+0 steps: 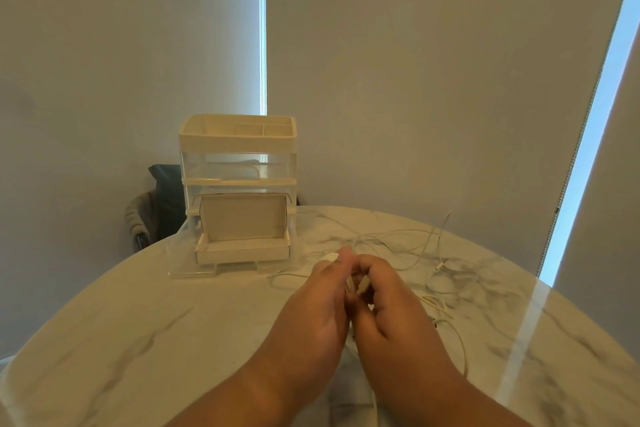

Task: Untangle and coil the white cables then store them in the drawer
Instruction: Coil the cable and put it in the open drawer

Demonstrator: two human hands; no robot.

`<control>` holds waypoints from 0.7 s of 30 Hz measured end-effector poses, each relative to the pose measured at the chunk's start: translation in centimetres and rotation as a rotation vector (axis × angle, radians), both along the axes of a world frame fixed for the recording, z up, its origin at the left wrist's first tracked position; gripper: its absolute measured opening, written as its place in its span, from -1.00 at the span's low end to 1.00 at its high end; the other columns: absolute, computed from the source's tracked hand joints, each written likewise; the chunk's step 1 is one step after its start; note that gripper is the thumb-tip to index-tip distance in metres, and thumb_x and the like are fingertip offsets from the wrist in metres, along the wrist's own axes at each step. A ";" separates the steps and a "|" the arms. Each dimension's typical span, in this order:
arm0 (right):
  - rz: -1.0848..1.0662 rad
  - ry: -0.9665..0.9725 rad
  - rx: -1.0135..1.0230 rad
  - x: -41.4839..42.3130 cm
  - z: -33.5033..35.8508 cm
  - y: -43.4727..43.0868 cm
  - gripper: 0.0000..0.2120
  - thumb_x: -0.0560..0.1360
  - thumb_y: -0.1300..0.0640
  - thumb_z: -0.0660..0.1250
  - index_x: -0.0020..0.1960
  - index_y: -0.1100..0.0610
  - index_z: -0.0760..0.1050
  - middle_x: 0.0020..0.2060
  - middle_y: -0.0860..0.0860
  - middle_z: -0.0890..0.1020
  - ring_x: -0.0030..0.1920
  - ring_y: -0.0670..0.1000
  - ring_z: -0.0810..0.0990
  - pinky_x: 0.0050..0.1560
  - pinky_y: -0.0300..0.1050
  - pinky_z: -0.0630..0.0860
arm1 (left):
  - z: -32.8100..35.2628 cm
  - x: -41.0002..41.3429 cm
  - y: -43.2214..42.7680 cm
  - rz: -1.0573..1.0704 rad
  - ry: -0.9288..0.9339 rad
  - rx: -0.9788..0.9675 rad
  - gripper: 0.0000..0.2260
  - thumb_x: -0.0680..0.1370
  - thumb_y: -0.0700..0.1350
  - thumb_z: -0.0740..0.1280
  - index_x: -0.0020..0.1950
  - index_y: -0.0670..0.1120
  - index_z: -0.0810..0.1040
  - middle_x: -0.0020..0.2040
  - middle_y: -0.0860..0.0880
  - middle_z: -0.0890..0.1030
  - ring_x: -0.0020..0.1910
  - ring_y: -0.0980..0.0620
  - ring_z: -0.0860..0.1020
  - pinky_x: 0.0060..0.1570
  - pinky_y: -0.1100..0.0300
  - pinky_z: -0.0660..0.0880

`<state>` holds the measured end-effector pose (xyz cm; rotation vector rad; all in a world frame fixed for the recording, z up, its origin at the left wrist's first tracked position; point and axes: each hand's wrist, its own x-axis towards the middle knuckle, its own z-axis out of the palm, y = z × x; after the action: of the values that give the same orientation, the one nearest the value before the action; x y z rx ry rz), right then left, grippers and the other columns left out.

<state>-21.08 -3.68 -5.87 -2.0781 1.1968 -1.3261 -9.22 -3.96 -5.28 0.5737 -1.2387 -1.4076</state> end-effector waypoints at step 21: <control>0.057 -0.176 0.080 -1.5 1.6 0.0 -0.76 0.23 0.28 0.63 -0.26 0.03 0.64 -0.13 -0.11 0.48 -0.20 -0.19 0.58 -0.24 -0.32 0.57 | 0.2 0.5 -0.6 -0.077 0.014 0.314 -0.68 0.65 -0.21 0.13 0.22 -0.41 0.51 0.14 -0.39 0.60 0.13 -0.26 0.62 0.22 -0.02 0.48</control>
<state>-22.54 -3.70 -4.29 -1.8829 1.0897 -1.3800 -8.76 -4.58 -5.11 0.7341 -1.0438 -1.6825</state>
